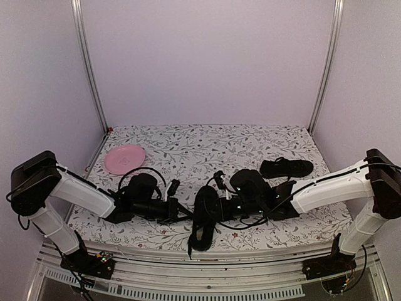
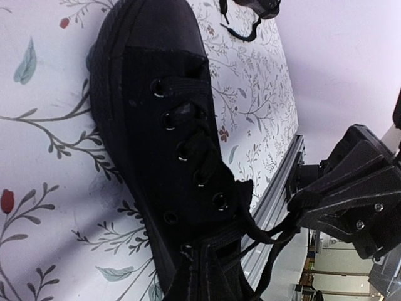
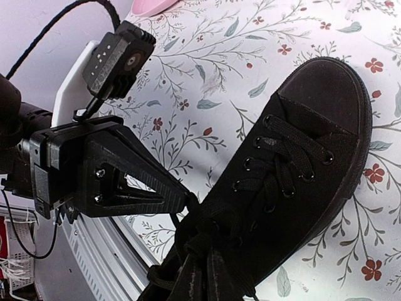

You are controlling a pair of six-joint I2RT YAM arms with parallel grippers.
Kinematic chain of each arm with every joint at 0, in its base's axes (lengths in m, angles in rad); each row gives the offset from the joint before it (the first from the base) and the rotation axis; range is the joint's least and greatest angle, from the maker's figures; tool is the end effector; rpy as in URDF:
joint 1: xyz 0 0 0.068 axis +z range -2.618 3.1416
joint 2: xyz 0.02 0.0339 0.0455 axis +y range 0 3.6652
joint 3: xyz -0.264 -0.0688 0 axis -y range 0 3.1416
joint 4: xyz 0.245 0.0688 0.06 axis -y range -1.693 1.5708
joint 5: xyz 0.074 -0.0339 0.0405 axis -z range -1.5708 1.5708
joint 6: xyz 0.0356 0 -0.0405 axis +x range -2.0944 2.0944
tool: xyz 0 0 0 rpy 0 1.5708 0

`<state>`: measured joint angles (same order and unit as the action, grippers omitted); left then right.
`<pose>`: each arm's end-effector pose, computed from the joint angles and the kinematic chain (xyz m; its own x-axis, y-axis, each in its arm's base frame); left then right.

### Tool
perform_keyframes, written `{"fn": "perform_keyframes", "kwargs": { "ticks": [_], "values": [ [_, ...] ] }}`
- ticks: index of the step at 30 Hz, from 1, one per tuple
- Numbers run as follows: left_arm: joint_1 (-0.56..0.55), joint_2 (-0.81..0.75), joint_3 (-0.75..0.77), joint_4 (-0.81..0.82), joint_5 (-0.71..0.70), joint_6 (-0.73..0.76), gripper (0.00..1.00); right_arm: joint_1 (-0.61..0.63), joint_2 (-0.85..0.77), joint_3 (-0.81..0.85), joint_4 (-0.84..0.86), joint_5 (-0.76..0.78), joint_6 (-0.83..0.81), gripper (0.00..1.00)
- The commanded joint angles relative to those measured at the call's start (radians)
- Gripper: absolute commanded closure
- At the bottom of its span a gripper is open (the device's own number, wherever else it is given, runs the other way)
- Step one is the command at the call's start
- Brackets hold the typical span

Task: Tie the shoes
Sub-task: Tie the crossed shoelace on the shoe.

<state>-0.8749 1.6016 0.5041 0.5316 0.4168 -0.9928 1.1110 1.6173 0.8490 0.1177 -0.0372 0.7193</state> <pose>0.1705 -0.2266 0.1295 -0.9591 -0.0465 -0.2794 0.2152 0.5216 -0.8256 0.1485 0.3029 0.1837 -0.8009 -0.1336 -0.5838 -0.5065 0.6713 0.5412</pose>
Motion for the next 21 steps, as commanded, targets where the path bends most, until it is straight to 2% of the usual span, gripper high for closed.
{"fn": "perform_keyframes", "kwargs": {
  "ticks": [1, 5, 14, 21],
  "values": [
    [0.004, -0.035, -0.028, -0.018, -0.025, 0.004, 1.0, -0.012, -0.045, -0.029, 0.043, -0.004, 0.033, 0.94],
    [0.005, -0.037, -0.033, -0.013, -0.024, 0.003, 1.0, -0.021, -0.036, -0.031, 0.057, -0.024, 0.044, 0.92],
    [0.004, -0.029, -0.018, -0.005, -0.008, 0.011, 1.0, -0.031, -0.018, -0.021, 0.081, -0.054, 0.037, 0.63],
    [0.005, -0.025, -0.016, -0.004, -0.002, 0.013, 1.0, -0.032, 0.021, 0.025, 0.082, -0.075, 0.005, 0.52]
  ]
}}
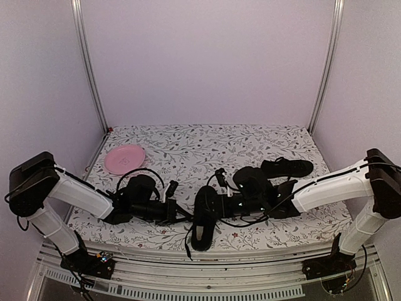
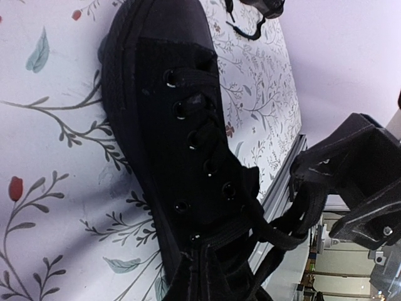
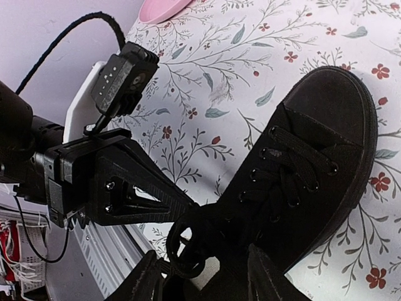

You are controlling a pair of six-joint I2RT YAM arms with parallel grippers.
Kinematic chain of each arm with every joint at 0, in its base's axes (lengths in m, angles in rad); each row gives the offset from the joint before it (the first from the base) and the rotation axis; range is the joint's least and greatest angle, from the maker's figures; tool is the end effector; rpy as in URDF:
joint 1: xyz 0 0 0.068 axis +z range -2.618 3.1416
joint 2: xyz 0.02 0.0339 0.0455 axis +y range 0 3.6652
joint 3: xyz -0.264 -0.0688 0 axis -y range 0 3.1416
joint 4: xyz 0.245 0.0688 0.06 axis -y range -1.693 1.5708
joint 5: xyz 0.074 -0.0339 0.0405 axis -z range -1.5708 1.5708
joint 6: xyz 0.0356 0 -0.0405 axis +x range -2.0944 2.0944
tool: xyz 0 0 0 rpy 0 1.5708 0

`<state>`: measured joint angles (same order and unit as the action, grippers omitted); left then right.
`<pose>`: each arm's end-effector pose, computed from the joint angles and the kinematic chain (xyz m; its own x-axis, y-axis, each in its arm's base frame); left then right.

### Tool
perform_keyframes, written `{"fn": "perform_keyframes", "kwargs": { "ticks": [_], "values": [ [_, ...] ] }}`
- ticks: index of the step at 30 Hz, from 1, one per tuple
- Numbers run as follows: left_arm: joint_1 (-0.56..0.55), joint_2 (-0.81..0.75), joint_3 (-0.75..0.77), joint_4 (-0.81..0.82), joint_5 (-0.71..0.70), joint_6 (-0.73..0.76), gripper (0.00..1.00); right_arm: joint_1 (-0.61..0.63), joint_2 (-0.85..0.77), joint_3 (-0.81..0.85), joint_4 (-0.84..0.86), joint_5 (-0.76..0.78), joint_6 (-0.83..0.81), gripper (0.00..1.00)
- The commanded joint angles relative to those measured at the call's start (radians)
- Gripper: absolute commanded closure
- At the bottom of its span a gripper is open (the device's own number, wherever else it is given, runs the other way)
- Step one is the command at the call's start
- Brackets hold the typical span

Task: Tie the shoes
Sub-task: Tie the crossed shoelace on the shoe.

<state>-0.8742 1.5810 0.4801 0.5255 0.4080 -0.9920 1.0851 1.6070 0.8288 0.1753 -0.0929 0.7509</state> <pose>0.1667 -0.2212 0.1282 -0.9592 -0.0509 -0.2782 0.2097 0.5319 -0.8204 0.1541 0.2990 0.1860 -0.8186 -0.0956 -0.5663 -0.4892 0.6326 0.6005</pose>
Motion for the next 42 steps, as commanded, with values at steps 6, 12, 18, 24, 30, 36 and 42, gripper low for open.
{"fn": "perform_keyframes", "kwargs": {
  "ticks": [6, 12, 18, 24, 30, 36, 42],
  "values": [
    [0.003, -0.001, 0.009, 0.004, 0.009, 0.012, 1.0, -0.006, 0.072, 0.098, 0.001, 0.011, -0.052, 0.49],
    [0.004, 0.0, 0.012, 0.005, 0.011, 0.012, 1.0, -0.007, 0.123, 0.152, -0.047, 0.049, -0.076, 0.51],
    [0.004, 0.005, 0.011, 0.006, 0.012, 0.012, 1.0, -0.007, 0.132, 0.169, -0.051, 0.054, -0.088, 0.82],
    [0.004, 0.016, 0.011, 0.012, 0.017, 0.013, 1.0, -0.04, 0.134, 0.198, -0.09, 0.098, -0.047, 0.97],
    [0.003, 0.019, 0.007, 0.014, 0.018, 0.012, 1.0, -0.088, 0.153, 0.178, -0.094, 0.107, 0.029, 0.97],
    [0.004, 0.018, -0.003, 0.016, 0.02, 0.01, 1.0, -0.114, 0.173, 0.165, -0.081, 0.101, 0.059, 0.97],
    [0.004, 0.002, -0.026, 0.01, 0.008, 0.005, 1.0, -0.127, 0.173, 0.146, -0.073, 0.105, 0.076, 0.98]
  ]
}}
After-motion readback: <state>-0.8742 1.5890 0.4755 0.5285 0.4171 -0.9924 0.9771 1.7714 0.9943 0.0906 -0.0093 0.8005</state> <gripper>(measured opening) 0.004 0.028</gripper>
